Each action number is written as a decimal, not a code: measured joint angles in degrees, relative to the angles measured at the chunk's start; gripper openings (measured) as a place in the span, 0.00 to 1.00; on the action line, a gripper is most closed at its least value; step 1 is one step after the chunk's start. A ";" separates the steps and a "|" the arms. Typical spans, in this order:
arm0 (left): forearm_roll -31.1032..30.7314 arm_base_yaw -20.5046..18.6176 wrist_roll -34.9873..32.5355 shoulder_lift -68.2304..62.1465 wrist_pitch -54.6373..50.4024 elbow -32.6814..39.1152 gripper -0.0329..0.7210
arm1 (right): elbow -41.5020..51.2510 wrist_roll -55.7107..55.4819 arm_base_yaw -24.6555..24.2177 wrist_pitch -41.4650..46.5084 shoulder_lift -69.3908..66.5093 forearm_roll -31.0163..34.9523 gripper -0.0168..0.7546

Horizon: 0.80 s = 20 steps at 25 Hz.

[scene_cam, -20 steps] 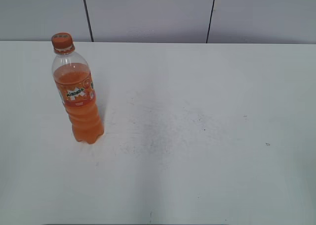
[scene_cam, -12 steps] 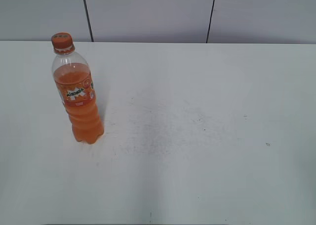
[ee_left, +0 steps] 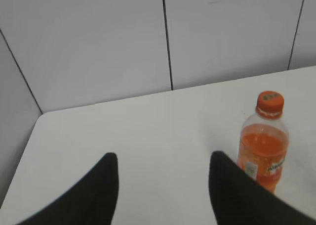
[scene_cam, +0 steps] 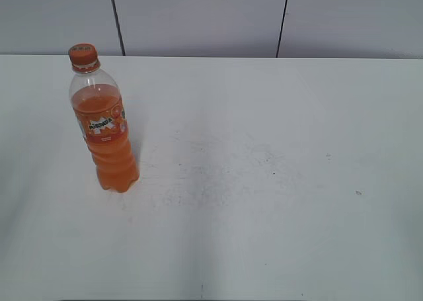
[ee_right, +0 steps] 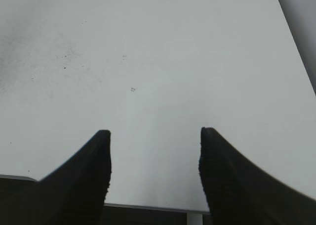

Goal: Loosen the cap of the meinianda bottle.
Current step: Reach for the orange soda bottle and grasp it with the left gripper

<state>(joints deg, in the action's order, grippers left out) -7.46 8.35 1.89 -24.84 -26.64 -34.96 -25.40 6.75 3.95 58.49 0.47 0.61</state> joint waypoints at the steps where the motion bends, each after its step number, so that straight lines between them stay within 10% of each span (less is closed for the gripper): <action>1: 0.00 0.00 0.00 -2.00 4.64 1.47 0.54 | 0.00 0.00 0.00 0.00 0.00 0.00 0.58; 10: 3.21 0.00 0.00 -8.38 37.85 21.22 0.54 | 0.00 0.00 0.00 0.00 0.00 0.00 0.58; 20: 0.13 0.00 0.00 -8.38 39.87 24.01 0.54 | 0.00 0.00 0.00 0.00 0.00 0.00 0.58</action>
<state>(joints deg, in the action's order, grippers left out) -7.33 8.35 1.89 -33.22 13.23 -10.95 -25.40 6.75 3.95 58.49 0.47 0.61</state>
